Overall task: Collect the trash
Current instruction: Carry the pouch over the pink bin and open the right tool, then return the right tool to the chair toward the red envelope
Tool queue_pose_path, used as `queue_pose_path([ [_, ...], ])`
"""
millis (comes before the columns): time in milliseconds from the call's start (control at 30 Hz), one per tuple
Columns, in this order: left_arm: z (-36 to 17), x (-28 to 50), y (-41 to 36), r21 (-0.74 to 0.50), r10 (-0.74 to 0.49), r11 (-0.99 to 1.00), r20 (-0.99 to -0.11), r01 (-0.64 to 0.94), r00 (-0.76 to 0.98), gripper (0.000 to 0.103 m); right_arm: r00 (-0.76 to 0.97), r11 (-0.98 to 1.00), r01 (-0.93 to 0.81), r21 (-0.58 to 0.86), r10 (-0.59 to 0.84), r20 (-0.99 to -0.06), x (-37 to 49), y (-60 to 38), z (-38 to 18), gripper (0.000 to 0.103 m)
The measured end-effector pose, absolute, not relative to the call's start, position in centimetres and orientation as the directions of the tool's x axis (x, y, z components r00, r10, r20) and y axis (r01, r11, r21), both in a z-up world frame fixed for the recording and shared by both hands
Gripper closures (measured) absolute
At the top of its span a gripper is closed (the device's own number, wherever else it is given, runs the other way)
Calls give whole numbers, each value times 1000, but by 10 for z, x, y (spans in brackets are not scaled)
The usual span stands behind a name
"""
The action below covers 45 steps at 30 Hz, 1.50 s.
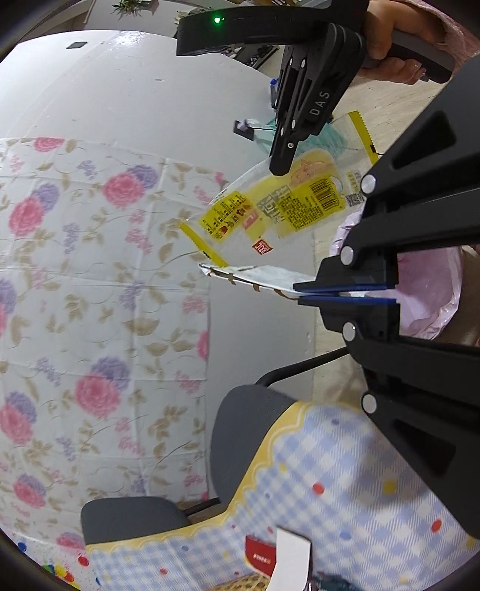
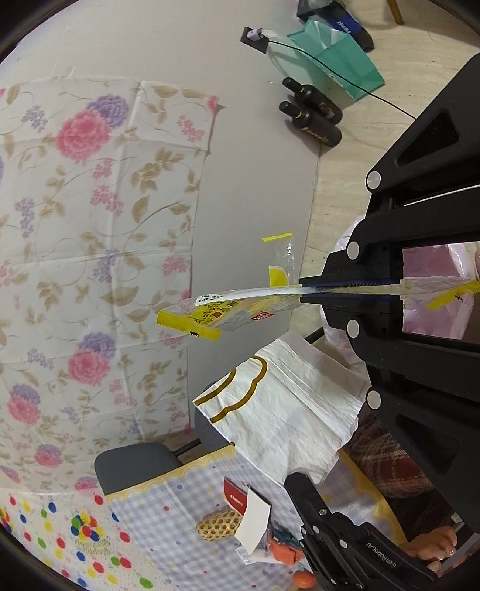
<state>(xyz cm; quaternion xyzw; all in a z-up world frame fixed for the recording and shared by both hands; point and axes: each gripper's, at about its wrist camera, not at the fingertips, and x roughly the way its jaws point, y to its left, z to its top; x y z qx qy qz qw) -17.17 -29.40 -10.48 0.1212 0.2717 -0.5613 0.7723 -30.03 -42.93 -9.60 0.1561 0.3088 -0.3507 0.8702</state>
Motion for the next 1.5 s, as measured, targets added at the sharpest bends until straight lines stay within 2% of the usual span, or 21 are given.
queue_pose_path([
  [133, -116, -170, -305, -117, -779, 338, -592, 934, 207, 101, 545, 697, 715, 61, -499, -674, -298, -441, -112, 95],
  [167, -119, -168, -306, -116, -770, 347, -602, 931, 212, 95, 536, 697, 715, 60, -491, -687, -297, -444, -118, 93],
  [233, -122, -164, -306, -120, -761, 358, -612, 926, 215, 79, 526, 698, 714, 57, -481, -701, -294, -447, -125, 80],
  [267, -123, -161, -304, -121, -757, 372, -614, 920, 225, 65, 520, 696, 716, 52, -483, -705, -294, -447, -128, 73],
  [300, -123, -157, -302, -126, -758, 381, -610, 916, 231, 63, 517, 694, 718, 48, -485, -705, -293, -447, -130, 72],
  [433, -117, -145, -293, -119, -750, 419, -604, 900, 269, 62, 525, 694, 718, 54, -488, -697, -292, -446, -125, 72],
  [667, -90, -119, -260, -15, -693, 550, -566, 835, 446, 55, 595, 726, 683, 79, -490, -638, -279, -439, -95, 72],
  [933, -69, -87, -210, 29, -630, 665, -515, 747, 581, 50, 678, 826, 558, 80, -398, -618, -227, -405, -74, 72],
  [1267, -54, -35, -94, 30, -400, 877, -506, 480, 764, 45, 755, 931, 358, 63, -249, -606, -144, -351, -62, 71],
  [1400, -49, -19, -55, 19, -320, 925, -496, 379, 807, 43, 774, 958, 283, 50, -197, -601, -111, -330, -59, 61],
  [1500, -49, -7, -33, 14, -273, 946, -501, 323, 821, 41, 780, 972, 232, 34, -165, -603, -86, -315, -60, 58],
])
